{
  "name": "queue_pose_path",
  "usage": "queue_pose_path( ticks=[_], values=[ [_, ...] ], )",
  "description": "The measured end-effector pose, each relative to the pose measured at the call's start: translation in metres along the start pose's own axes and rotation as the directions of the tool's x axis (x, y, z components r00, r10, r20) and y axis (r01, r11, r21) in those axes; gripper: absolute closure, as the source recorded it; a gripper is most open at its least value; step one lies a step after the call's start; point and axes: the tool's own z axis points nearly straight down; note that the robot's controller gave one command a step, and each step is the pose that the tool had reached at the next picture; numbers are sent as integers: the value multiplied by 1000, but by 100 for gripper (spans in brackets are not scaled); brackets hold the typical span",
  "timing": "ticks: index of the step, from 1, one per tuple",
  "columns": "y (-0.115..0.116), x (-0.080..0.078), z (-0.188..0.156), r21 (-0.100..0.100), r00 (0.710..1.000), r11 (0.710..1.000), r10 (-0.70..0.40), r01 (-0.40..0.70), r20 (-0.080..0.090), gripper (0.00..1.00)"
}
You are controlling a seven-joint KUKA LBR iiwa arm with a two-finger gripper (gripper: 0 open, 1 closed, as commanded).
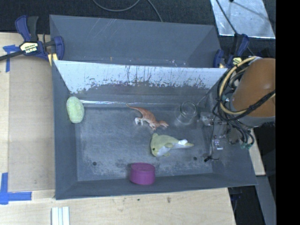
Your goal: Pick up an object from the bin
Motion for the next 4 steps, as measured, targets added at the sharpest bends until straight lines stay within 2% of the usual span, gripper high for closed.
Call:
queue_pose_path(
  ticks=[1, 2, 3, 4],
  values=[
    [0, -2, -4, 1, 1000, 1000, -3, 3, 8, 0],
    [47, -12, 48, 3, 995, 995, -97, 96, 11, 0],
    [66, -17, 53, 0, 992, 992, -126, 126, 4, 0],
    [86, -34, 46, 3, 982, 982, -188, 188, 10, 0]
  ],
)
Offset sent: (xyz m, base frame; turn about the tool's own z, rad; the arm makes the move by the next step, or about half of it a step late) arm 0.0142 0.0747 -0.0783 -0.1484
